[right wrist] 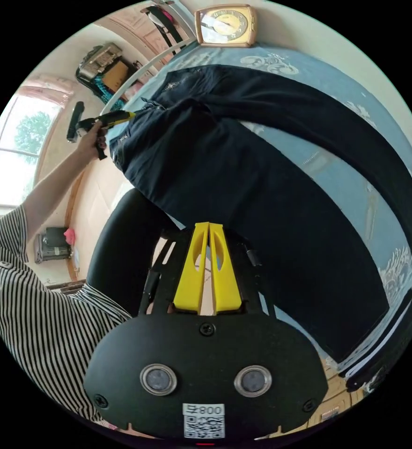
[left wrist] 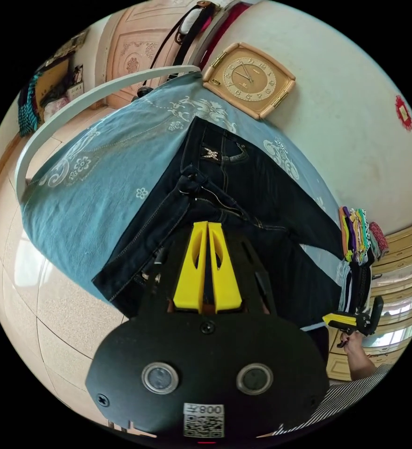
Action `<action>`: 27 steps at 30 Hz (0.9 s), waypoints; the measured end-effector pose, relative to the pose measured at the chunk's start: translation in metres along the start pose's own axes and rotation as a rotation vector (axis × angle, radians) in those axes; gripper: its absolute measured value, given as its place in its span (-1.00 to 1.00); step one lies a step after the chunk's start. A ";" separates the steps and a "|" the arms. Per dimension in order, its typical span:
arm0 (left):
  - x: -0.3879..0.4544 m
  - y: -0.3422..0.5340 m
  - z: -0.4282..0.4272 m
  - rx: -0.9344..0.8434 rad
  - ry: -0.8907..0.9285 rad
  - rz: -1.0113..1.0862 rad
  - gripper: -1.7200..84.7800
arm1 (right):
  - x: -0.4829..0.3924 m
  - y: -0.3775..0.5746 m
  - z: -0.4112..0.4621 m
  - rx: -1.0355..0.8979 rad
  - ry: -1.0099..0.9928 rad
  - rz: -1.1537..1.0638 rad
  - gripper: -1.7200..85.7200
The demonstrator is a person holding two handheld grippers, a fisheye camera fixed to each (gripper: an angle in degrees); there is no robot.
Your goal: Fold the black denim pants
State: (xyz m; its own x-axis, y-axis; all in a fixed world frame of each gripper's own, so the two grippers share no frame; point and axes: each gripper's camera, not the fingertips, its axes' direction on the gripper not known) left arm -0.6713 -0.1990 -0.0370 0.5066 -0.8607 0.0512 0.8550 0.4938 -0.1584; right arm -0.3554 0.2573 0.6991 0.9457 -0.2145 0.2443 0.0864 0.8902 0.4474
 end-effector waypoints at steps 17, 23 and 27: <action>-0.040 0.024 0.074 0.037 -0.022 0.101 -0.96 | -0.183 -0.325 0.061 0.117 -0.049 -0.462 -0.78; -0.040 0.035 0.085 0.043 -0.040 0.112 -0.96 | -0.202 -0.361 0.082 0.081 0.027 -0.469 -0.91; -0.039 0.034 0.090 0.026 -0.048 0.105 -0.96 | -0.188 -0.363 0.046 0.217 -0.116 -0.412 -0.93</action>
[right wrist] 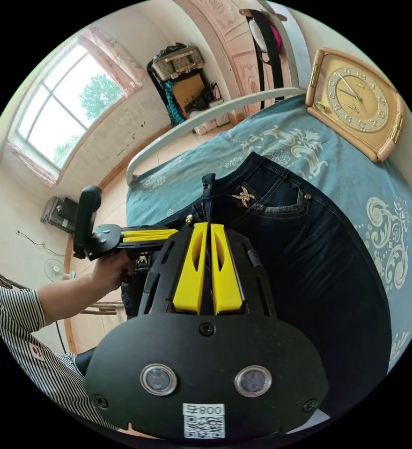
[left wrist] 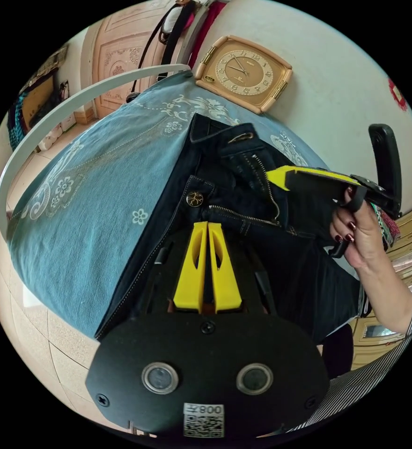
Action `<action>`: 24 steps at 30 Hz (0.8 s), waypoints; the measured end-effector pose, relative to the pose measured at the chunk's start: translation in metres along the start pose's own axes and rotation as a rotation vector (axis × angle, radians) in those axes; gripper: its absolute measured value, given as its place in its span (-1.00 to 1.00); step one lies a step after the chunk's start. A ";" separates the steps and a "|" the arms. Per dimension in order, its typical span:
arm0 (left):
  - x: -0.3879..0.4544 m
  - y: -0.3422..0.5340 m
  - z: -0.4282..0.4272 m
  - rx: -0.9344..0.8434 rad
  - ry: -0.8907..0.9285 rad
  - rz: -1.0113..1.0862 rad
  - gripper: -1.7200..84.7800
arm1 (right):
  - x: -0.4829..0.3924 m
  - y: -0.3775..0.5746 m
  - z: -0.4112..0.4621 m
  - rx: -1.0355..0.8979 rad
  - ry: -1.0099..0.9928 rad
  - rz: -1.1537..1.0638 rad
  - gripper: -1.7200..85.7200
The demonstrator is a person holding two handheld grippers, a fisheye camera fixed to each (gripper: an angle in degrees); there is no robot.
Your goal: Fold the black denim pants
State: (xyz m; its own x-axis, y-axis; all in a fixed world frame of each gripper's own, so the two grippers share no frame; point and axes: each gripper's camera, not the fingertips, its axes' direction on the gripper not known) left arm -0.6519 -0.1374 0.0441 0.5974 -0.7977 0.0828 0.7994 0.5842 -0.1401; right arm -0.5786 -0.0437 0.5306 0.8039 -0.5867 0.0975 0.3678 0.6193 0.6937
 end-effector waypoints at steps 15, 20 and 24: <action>-0.008 0.020 -0.023 0.188 0.022 -0.088 -0.96 | -0.027 -0.025 0.064 -0.158 0.135 -0.173 -0.93; 0.017 -0.013 0.001 0.133 -0.007 0.015 -0.96 | -0.009 -0.030 0.062 -0.138 0.098 -0.142 -0.92; 0.019 -0.017 0.026 0.052 -0.103 0.055 -0.96 | 0.015 -0.032 0.043 -0.146 -0.028 -0.069 -0.94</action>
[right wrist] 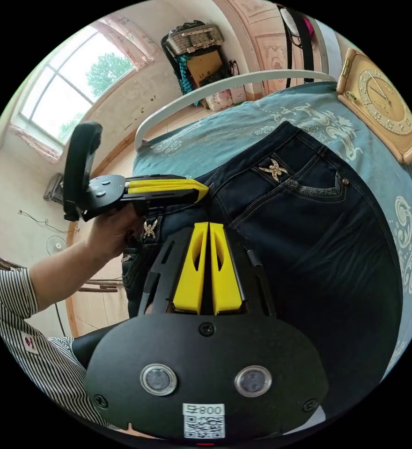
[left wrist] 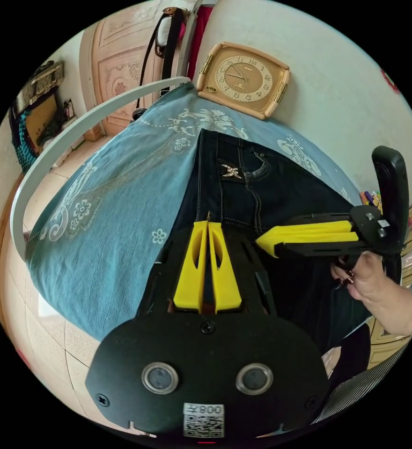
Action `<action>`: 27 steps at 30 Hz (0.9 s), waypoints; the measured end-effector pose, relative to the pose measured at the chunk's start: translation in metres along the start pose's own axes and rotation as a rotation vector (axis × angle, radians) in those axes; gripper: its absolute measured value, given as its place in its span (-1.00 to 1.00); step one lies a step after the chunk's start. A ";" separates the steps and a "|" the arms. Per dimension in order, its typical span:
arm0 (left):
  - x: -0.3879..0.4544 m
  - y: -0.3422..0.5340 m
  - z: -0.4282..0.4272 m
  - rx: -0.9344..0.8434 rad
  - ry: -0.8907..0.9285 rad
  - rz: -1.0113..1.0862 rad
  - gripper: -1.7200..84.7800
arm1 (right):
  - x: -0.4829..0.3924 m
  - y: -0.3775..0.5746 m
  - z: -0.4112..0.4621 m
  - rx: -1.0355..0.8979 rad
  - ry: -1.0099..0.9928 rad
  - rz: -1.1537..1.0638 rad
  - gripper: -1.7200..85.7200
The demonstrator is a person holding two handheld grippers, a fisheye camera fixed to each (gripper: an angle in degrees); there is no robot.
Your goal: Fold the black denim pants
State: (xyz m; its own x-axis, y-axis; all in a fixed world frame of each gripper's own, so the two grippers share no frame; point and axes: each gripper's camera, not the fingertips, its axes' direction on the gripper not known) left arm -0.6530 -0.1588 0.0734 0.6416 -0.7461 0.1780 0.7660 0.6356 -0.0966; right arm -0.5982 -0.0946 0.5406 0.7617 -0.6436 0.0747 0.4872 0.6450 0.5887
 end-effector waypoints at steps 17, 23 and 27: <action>0.052 -0.038 0.025 0.009 -0.012 0.059 -0.96 | 0.098 0.033 -0.018 0.030 0.031 0.176 -0.96; 0.059 -0.063 0.048 -0.043 0.020 0.065 -0.96 | 0.126 0.048 -0.053 0.075 -0.027 0.237 -0.96; 0.074 -0.077 0.055 -0.036 -0.023 0.087 -0.96 | 0.154 0.068 -0.051 0.054 -0.005 0.272 -0.96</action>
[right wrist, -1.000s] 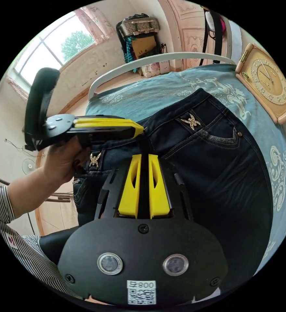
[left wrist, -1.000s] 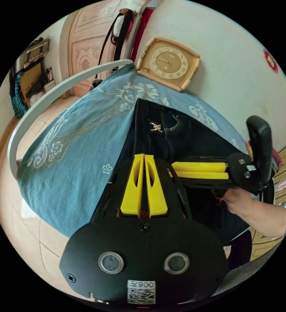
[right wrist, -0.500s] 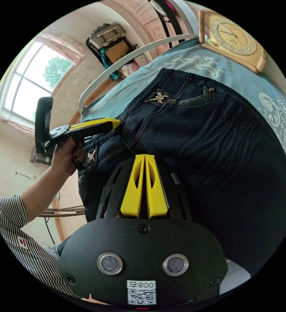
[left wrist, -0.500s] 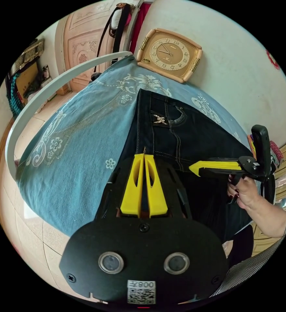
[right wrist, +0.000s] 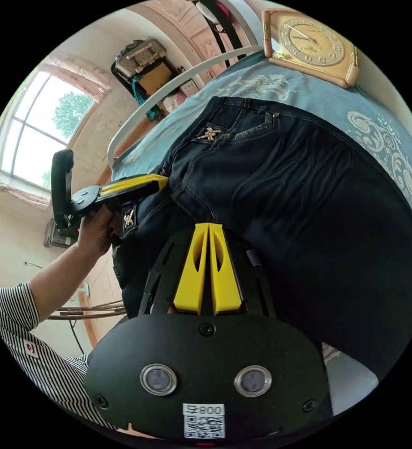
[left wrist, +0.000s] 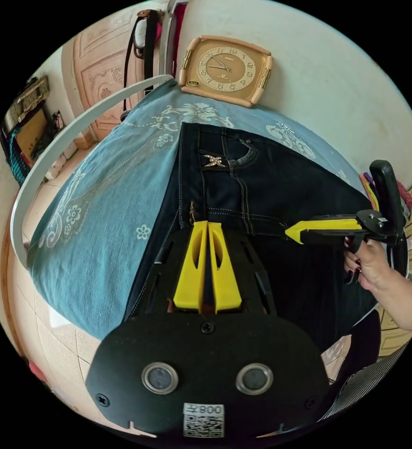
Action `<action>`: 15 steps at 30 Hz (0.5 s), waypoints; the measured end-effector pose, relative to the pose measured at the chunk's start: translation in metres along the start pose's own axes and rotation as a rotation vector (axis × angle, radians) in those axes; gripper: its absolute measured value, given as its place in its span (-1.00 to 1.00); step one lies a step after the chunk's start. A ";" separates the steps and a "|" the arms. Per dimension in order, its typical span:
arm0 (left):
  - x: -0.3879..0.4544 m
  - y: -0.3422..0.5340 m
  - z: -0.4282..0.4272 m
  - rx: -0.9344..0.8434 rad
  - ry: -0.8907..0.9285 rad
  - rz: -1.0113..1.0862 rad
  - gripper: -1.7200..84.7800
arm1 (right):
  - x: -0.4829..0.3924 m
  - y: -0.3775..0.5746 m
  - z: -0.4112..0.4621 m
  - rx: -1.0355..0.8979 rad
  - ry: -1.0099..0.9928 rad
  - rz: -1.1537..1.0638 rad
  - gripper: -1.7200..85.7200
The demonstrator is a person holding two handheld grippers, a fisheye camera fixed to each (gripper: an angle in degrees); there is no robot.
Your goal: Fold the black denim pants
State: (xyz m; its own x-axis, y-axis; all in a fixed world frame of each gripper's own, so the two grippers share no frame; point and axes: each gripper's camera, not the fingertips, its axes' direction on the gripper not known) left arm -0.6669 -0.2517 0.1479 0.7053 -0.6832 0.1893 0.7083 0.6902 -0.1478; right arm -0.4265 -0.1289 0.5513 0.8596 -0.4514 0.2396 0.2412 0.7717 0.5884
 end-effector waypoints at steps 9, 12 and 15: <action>0.019 -0.044 -0.005 0.047 0.015 -0.037 -0.94 | 0.050 0.025 -0.057 0.061 -0.095 0.071 -0.96; 0.022 -0.058 -0.017 0.125 0.051 -0.037 -0.93 | 0.082 0.046 -0.082 0.107 -0.076 0.132 -0.96; 0.029 -0.085 -0.019 0.159 0.079 -0.009 -0.89 | 0.115 0.057 -0.105 0.138 -0.036 0.179 -0.95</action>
State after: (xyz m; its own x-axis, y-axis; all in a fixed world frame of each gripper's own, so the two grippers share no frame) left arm -0.7061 -0.3344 0.1478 0.7032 -0.7021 0.1118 0.7057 0.7084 0.0102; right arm -0.2664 -0.0894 0.5314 0.8661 -0.3300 0.3756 0.0202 0.7737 0.6332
